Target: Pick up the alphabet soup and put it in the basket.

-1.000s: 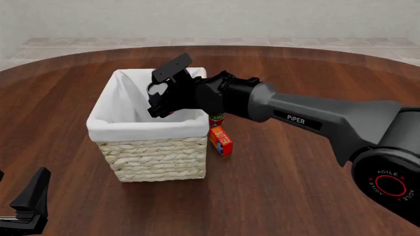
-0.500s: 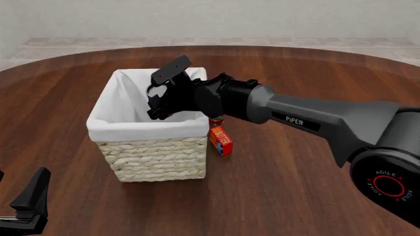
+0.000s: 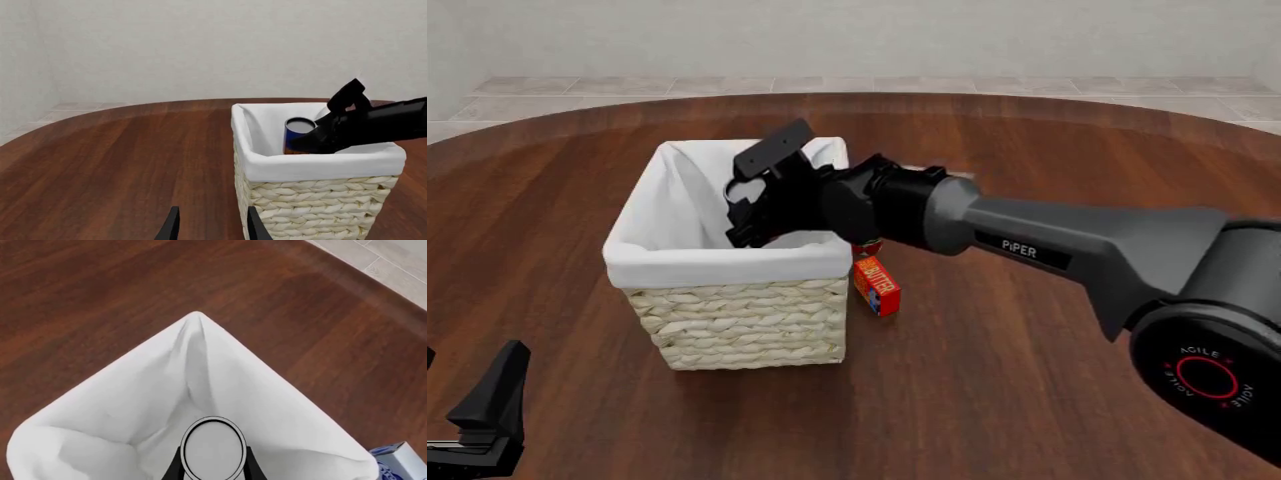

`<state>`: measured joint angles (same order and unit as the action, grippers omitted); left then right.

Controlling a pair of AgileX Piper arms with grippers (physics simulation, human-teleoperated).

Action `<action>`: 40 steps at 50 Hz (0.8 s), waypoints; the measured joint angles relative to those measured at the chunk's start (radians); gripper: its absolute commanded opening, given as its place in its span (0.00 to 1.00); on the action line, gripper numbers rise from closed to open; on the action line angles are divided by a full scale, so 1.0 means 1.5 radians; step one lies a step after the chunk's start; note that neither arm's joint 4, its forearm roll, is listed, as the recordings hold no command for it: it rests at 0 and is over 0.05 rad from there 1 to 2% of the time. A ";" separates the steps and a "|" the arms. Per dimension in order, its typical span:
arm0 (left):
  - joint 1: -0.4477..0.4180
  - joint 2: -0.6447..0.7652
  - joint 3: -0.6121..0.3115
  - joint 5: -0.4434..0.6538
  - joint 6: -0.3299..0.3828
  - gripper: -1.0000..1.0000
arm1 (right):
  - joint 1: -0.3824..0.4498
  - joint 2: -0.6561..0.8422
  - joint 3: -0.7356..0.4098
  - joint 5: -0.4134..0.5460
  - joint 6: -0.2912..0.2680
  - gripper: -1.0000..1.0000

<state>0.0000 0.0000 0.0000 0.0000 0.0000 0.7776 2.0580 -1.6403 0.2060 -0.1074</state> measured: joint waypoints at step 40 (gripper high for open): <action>0.000 0.000 0.000 0.000 0.000 1.00 | -0.001 0.000 -0.003 -0.006 0.021 1.00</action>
<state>0.0000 0.0000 0.0000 0.0000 0.0000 0.7759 2.0580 -1.6450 0.1973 -0.0766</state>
